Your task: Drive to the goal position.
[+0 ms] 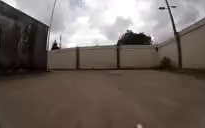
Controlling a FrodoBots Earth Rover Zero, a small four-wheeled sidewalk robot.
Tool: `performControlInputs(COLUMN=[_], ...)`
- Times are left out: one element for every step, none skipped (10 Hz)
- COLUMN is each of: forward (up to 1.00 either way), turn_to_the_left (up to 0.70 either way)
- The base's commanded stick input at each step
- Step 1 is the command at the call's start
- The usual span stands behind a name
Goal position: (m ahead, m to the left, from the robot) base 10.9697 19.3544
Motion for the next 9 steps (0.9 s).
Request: performControlInputs(forward=[0.3,0.3,0.3,0.3,0.3,0.3,0.3,0.3,0.3], turn_to_the_left=[0.0,0.0,0.0,0.0,0.0,0.0,0.0,0.0,0.0])
